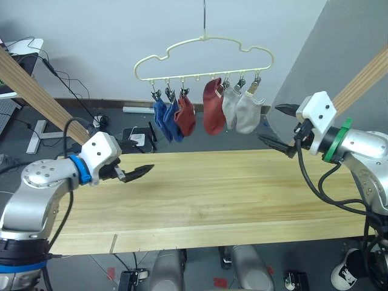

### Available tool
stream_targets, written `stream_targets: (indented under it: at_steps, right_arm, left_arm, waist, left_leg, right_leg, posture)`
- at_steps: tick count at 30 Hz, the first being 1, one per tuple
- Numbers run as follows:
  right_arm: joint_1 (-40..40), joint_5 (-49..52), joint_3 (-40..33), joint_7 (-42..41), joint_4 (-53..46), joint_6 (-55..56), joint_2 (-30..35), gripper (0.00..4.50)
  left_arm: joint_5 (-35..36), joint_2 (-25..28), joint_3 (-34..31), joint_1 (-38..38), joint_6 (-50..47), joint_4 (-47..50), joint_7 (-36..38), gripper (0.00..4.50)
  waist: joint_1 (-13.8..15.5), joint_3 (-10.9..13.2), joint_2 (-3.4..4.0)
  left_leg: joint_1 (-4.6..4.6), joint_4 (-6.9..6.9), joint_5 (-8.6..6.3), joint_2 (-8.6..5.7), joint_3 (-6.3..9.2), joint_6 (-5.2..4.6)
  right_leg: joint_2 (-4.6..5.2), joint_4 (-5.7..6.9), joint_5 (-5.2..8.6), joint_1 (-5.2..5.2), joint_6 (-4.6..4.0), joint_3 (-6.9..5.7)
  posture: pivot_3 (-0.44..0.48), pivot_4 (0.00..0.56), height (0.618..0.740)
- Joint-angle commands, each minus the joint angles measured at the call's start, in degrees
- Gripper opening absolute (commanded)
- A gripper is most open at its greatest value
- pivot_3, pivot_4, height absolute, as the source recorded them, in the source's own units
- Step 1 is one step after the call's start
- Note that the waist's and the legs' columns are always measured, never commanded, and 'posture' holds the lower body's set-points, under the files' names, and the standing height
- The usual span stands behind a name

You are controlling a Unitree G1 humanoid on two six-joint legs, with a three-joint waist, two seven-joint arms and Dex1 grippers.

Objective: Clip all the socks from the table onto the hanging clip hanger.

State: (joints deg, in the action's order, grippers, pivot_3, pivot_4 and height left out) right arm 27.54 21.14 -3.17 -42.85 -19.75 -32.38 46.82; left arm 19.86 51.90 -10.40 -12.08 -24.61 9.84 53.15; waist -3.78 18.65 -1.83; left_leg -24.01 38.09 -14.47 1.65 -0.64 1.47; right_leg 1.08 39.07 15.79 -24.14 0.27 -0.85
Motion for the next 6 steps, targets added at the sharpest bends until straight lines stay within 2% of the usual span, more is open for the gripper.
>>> stream_targets:
  at_steps: [1,6]
  right_arm:
    - [-1.3,-0.3,-2.4,-3.0,0.4,3.5,1.8,4.5]
    - [-2.4,-0.5,-2.7,-3.9,1.4,5.3,1.9,4.5]
  left_arm:
    - [-0.7,0.6,-0.8,-1.7,1.5,-2.4,0.3,4.47]
    - [1.5,-0.1,-2.0,-3.5,-0.4,-4.9,1.0,4.47]
  waist:
    - [0.3,-0.2,-0.03]
    - [0.7,-1.1,-0.06]
  left_leg:
    - [0.0,0.0,0.0,0.01,0.0,0.0]
    - [-0.15,0.03,0.01,0.0,-0.03,0.02]
  right_leg:
    - [0.0,-0.01,0.0,0.0,0.0,0.0]
    - [0.02,-0.02,0.0,-0.1,-0.01,-0.03]
  posture:
    - [-0.098,0.205,0.74]
    - [-0.092,0.184,0.74]
